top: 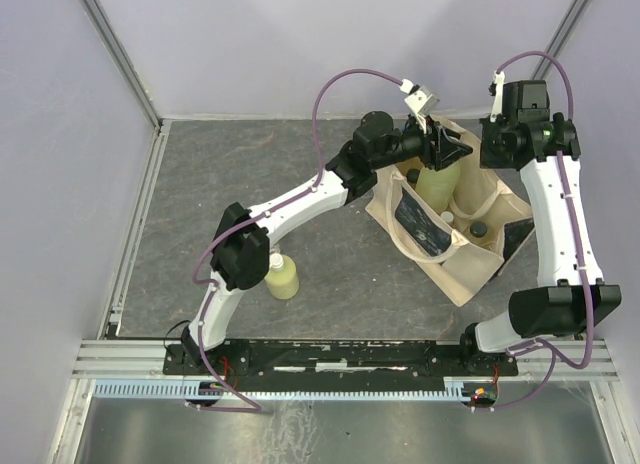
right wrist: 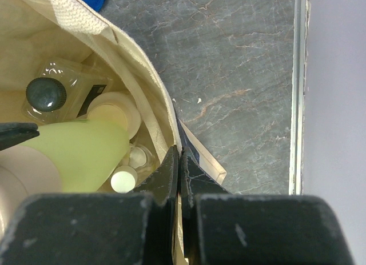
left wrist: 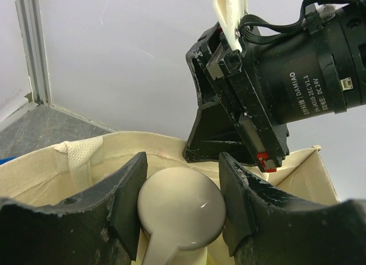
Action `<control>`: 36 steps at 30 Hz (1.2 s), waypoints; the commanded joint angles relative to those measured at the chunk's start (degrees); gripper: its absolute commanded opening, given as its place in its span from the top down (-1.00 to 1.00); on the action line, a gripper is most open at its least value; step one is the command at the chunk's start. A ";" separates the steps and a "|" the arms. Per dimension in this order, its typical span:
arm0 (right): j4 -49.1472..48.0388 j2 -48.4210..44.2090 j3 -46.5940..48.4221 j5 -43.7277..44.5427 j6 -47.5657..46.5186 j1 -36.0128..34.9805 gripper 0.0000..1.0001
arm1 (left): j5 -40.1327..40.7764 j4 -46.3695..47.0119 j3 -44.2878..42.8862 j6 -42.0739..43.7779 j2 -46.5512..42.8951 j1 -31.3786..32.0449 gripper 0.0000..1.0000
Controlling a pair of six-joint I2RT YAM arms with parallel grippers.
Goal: Place the personal care products into the canvas bag
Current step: Place the care product in the canvas bag.
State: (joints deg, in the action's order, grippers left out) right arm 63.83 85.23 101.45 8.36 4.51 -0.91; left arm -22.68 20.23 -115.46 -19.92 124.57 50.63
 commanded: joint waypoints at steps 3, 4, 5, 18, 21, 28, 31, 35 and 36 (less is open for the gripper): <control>0.06 -1.39 1.27 -2.89 0.90 2.99 1.00 | -1.41 9.99 -4.17 -0.73 -7.70 -0.16 0.95; -0.26 -1.02 1.63 -3.78 1.12 3.58 1.00 | -1.65 10.70 -4.44 -1.96 -7.55 -0.20 0.95; -0.33 -0.60 2.15 -4.69 1.24 4.24 1.00 | -2.04 11.93 -4.73 -3.53 -7.34 -0.16 0.95; -2.05 5.77 10.50 -4.50 0.99 6.02 1.00 | -2.44 20.89 -14.63 -11.52 0.21 0.48 0.95; -2.01 6.63 11.38 -2.46 0.03 6.13 1.00 | -1.73 22.49 -16.15 -11.95 2.13 0.47 0.95; -2.21 7.88 12.42 -0.71 -0.62 6.57 1.00 | -1.33 25.54 -16.33 -13.68 5.59 0.52 0.95; -2.22 8.40 12.86 -0.67 -0.64 6.94 1.00 | -0.87 26.26 -14.78 -13.68 6.60 0.48 0.95; -1.91 8.88 13.29 -0.63 -0.56 7.01 1.00 | 0.17 26.36 -14.59 -12.91 8.14 0.44 0.95; -1.73 8.85 13.25 -0.59 -0.64 7.03 1.00 | 0.48 26.23 -14.80 -12.68 9.03 0.37 0.95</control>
State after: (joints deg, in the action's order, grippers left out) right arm 65.49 94.39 111.31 6.26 4.60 5.72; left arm -25.56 35.66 -128.05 -31.03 135.02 51.03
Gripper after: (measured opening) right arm 0.008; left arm 0.573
